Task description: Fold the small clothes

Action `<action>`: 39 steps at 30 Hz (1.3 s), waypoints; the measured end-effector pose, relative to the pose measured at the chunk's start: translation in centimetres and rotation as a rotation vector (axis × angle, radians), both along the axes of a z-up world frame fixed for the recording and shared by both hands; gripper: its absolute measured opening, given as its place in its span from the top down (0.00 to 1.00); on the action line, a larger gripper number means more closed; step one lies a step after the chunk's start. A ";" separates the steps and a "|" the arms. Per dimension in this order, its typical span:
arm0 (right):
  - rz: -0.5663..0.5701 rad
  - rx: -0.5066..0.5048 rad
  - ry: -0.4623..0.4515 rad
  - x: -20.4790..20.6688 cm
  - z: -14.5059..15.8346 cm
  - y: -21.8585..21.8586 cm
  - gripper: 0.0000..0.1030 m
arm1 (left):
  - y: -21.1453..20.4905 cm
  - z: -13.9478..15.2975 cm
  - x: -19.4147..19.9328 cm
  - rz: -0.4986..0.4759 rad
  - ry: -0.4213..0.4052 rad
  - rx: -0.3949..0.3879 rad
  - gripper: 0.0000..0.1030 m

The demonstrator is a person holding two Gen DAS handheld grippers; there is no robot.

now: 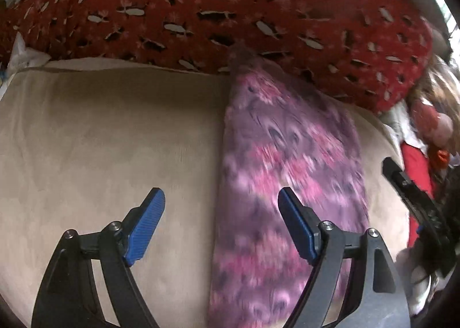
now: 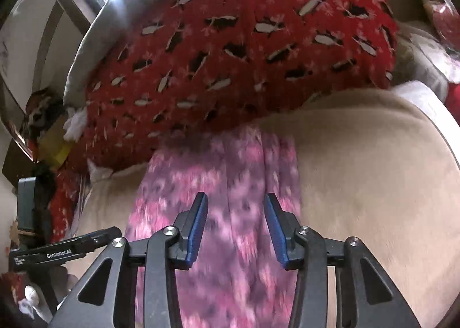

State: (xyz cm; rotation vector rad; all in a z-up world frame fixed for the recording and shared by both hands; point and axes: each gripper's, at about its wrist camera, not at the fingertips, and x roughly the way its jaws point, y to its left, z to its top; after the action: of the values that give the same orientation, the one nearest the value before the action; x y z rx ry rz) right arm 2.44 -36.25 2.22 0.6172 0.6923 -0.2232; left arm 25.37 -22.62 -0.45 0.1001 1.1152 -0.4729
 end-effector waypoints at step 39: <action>-0.062 0.167 0.061 -3.9 -3.6 -4.1 0.47 | 2.5 -3.3 0.8 -0.025 0.271 -0.190 0.04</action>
State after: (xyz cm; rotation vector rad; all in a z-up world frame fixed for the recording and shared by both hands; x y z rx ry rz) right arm -1.50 -40.32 -1.39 0.7952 0.7560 -0.2441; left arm 26.17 -20.12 -3.72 -0.1196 1.3287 -0.6253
